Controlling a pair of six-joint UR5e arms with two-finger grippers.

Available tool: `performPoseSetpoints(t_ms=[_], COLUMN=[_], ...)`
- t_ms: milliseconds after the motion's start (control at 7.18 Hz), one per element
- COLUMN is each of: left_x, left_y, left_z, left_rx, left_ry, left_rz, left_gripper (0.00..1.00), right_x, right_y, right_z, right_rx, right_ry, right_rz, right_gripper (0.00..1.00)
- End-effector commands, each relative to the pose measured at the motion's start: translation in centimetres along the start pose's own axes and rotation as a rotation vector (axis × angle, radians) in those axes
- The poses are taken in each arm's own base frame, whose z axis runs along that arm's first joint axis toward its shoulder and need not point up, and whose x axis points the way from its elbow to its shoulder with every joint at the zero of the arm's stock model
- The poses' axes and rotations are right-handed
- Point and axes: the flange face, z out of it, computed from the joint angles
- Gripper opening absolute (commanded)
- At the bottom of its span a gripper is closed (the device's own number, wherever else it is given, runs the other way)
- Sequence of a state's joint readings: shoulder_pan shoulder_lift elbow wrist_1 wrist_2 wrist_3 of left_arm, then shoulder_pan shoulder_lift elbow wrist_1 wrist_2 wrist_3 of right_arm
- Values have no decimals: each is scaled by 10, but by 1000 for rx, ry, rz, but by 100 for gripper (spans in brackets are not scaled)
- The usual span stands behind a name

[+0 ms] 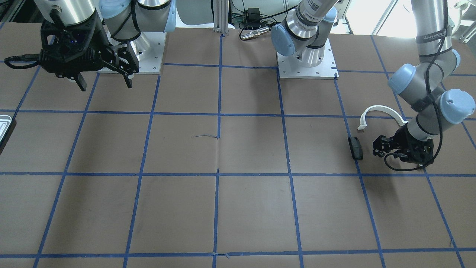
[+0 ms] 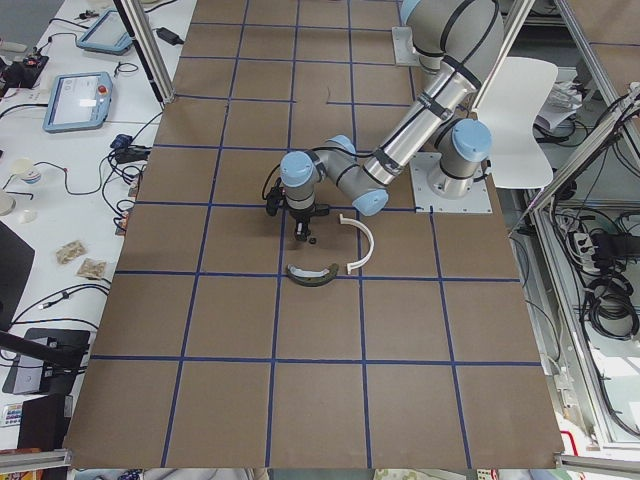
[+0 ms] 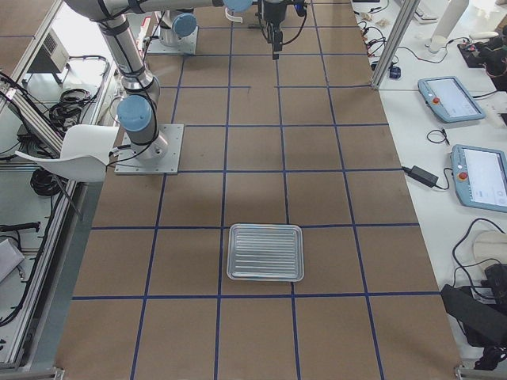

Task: Place bearing gear from tray to pile

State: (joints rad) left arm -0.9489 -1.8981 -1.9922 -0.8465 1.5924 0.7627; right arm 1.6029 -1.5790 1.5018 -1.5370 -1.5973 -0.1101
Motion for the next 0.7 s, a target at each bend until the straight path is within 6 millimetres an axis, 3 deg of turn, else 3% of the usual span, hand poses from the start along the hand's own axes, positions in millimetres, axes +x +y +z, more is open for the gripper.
performPoseSetpoints(t_ms=[0,278,557], left_x=[48,136,254], left_y=[-42,-83,-92], left_z=[-64,-148,-231], left_rx=[9,-3,16], left_ry=[-18,-4,-22], left_rz=[47,-32,-144], left_gripper=[85,85,88], right_x=[1,0,1], right_y=[0,0,0], right_z=[0,0,0], right_rx=[-1,0,1], right_ry=[1,0,0], right_rz=[1,-1,1], right_gripper=[100,100,100])
